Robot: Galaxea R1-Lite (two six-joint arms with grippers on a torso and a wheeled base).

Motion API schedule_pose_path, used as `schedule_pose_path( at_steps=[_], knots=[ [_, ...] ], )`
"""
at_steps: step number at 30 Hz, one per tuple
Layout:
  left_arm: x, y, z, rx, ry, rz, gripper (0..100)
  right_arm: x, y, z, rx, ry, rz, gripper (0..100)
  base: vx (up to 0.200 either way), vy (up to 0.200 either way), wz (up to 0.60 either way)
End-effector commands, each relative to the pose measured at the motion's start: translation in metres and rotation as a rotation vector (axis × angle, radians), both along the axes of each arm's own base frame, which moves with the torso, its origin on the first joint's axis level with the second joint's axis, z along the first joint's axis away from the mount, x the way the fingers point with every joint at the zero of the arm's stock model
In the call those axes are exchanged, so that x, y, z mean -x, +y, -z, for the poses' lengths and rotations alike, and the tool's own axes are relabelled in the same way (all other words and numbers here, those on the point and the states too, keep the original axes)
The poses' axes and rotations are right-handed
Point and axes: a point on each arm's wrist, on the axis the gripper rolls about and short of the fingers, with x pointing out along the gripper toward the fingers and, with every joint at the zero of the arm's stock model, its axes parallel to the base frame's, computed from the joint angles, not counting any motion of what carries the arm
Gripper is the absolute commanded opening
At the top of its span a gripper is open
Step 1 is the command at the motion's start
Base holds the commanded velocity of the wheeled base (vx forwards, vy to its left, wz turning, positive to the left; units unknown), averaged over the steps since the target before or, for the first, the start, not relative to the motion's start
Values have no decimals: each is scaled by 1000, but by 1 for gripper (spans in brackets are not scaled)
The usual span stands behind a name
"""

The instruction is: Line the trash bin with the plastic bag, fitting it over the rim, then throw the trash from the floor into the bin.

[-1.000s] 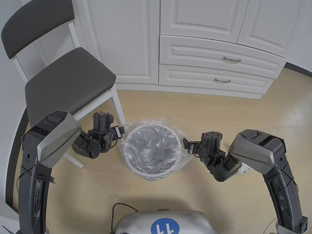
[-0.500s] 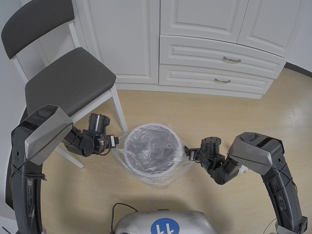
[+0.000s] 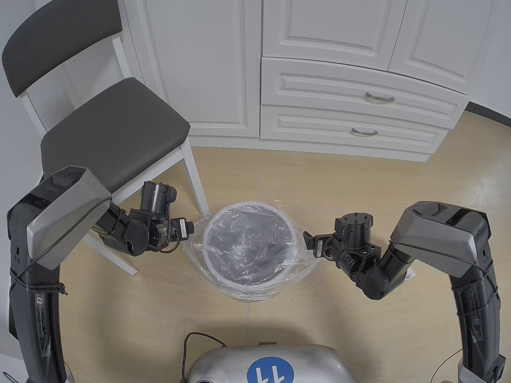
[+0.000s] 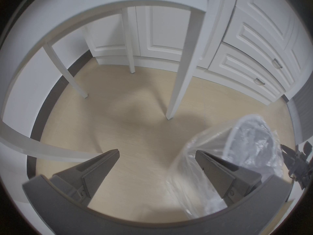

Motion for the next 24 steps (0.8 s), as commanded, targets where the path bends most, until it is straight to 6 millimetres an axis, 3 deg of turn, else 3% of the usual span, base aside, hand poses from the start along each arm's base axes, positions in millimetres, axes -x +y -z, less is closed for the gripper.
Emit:
schedule_pose_path(
  at_steps=[1,10,12,17,24],
  knots=[
    [25,-4,-31,57,-16,88,100,28,8,-39,18,-61,-62,100,0,0,0],
    [49,-25,-32,83,22,197,100,51,26,-23,73,-52,-142,100,0,0,0],
    [54,-40,-20,73,32,230,100,56,32,-7,93,-18,-163,100,0,0,0],
    [55,-51,5,58,51,247,100,51,30,16,117,25,-157,100,0,0,0],
    [54,-58,23,-6,50,239,100,53,27,17,141,31,-163,100,0,0,0]
  ],
)
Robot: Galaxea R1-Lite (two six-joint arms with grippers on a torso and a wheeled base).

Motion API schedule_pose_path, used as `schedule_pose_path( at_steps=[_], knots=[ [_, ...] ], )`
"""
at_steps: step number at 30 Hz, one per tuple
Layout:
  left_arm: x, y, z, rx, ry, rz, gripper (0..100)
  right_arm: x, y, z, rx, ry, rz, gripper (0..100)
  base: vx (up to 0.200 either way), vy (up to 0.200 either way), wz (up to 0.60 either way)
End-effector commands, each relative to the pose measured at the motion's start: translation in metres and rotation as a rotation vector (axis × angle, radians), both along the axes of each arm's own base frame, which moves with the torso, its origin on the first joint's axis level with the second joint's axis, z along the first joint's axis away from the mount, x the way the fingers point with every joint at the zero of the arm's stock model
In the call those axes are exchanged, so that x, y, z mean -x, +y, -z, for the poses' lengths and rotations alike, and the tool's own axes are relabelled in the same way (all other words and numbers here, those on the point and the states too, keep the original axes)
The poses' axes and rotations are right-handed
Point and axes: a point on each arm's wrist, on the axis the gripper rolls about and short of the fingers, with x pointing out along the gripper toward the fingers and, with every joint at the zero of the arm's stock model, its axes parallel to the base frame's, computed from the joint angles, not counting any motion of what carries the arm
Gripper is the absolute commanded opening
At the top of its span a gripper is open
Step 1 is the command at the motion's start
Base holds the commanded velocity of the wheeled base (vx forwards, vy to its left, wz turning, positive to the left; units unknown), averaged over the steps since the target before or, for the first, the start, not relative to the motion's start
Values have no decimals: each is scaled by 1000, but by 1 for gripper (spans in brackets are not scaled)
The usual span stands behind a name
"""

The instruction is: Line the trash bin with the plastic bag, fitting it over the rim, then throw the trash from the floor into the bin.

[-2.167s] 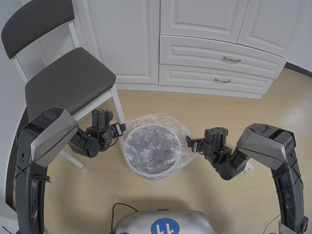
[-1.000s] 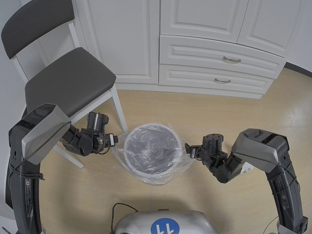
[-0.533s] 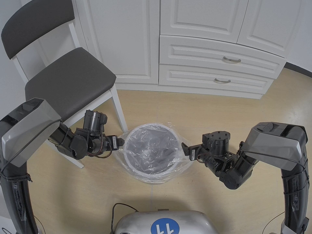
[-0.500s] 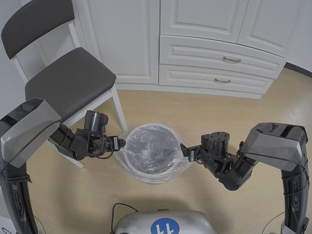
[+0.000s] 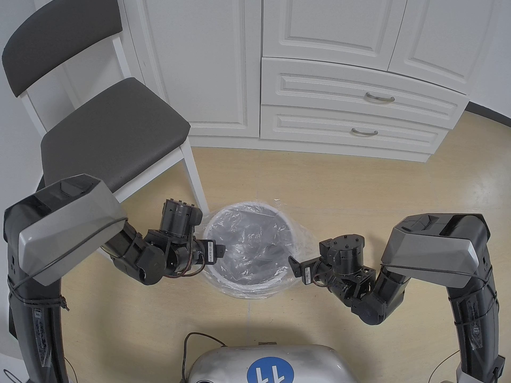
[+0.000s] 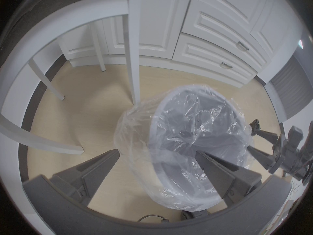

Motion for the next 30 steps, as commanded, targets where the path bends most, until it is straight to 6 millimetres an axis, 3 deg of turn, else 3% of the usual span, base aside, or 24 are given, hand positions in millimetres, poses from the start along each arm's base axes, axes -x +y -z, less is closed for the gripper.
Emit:
schedule_pose_path(
  at_steps=[1,13,21,30],
  knots=[
    [1,-4,20,-26,36,7,100,2,-1,7,14,19,-1,100,0,0,0],
    [8,12,23,-103,51,38,100,15,-1,-4,17,-2,-38,100,0,0,0],
    [6,26,9,-93,18,16,100,17,-1,-6,25,-35,-53,100,0,0,0],
    [7,42,15,-121,46,47,100,20,-2,-12,24,-39,-56,100,0,0,0]
  ],
)
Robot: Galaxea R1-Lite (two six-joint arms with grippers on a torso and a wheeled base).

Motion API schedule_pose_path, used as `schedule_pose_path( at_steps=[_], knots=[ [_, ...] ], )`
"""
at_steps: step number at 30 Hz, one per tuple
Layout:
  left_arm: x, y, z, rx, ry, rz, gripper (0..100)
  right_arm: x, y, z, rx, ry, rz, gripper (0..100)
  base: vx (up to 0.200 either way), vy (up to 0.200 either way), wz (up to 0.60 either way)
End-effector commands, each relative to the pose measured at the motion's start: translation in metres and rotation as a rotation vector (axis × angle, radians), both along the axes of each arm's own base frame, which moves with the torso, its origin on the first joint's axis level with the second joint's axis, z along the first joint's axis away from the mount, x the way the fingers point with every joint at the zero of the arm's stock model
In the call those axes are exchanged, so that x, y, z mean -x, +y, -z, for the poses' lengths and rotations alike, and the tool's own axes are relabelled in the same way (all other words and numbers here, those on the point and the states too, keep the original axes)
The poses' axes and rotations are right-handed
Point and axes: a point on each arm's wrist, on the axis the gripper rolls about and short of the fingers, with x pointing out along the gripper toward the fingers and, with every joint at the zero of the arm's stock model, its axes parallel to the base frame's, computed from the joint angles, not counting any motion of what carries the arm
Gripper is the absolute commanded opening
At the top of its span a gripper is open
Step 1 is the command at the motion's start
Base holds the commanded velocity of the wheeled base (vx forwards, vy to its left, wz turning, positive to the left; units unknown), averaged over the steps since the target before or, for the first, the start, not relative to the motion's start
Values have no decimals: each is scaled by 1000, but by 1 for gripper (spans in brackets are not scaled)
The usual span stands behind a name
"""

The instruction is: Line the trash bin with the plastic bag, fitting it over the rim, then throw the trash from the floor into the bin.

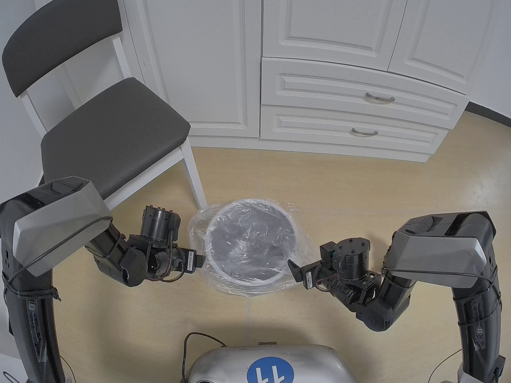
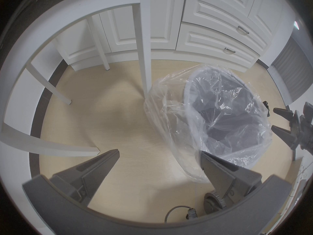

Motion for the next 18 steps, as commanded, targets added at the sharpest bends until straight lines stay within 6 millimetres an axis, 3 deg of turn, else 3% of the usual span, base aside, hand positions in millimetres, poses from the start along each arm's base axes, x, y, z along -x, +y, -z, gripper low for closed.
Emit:
schedule_pose_path(
  at_steps=[1,18],
  knots=[
    [3,4,1,13,18,12,100,3,-1,-5,-1,-2,-3,100,0,0,0],
    [19,-4,32,37,145,136,100,16,-5,-3,60,22,-35,100,0,0,0]
  ],
)
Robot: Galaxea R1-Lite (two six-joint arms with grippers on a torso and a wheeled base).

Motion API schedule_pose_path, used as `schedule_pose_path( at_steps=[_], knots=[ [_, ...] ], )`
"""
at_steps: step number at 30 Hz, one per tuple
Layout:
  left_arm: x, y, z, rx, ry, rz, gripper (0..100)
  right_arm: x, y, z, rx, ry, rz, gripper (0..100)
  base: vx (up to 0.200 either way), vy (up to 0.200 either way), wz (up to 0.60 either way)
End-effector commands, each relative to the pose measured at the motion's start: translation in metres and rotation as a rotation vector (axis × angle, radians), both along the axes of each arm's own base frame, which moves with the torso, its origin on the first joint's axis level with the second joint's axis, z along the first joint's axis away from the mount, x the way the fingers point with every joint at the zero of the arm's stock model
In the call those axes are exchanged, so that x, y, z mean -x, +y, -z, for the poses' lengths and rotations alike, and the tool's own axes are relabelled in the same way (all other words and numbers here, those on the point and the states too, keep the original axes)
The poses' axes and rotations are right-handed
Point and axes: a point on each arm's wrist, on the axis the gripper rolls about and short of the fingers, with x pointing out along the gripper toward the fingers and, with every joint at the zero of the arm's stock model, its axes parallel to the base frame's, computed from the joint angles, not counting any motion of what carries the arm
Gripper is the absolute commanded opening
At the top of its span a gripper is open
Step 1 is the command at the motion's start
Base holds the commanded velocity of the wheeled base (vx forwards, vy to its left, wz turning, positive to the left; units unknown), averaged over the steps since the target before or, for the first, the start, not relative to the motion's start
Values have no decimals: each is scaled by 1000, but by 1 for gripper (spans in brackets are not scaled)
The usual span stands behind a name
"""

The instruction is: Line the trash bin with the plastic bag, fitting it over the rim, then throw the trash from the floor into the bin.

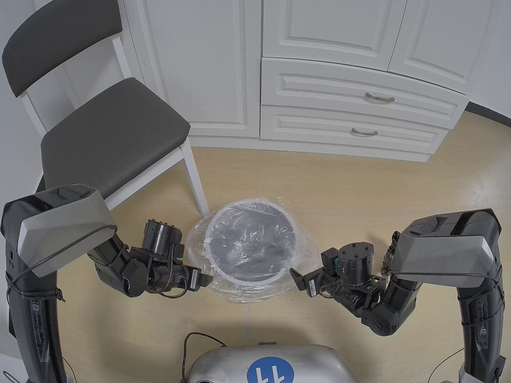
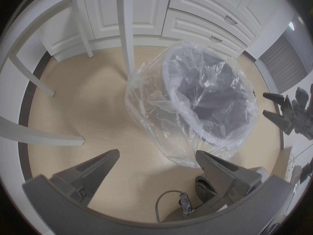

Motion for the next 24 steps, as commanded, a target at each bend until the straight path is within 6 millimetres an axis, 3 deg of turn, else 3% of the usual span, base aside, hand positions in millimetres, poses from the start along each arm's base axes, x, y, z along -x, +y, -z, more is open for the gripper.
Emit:
schedule_pose_path(
  at_steps=[1,9,14,21,24],
  knots=[
    [4,-7,17,-14,44,20,100,0,1,-2,-3,-6,-2,100,0,0,0],
    [2,-21,33,-8,9,37,100,2,15,-3,-45,-50,-31,100,0,0,0],
    [-3,-35,57,2,-108,-9,100,5,17,0,-36,-40,-41,100,0,0,0],
    [-2,-36,57,16,-127,-4,100,0,12,-6,-44,-53,-21,100,0,0,0],
    [2,-34,53,15,-126,1,100,-5,4,-21,-61,-83,3,100,0,0,0]
  ],
)
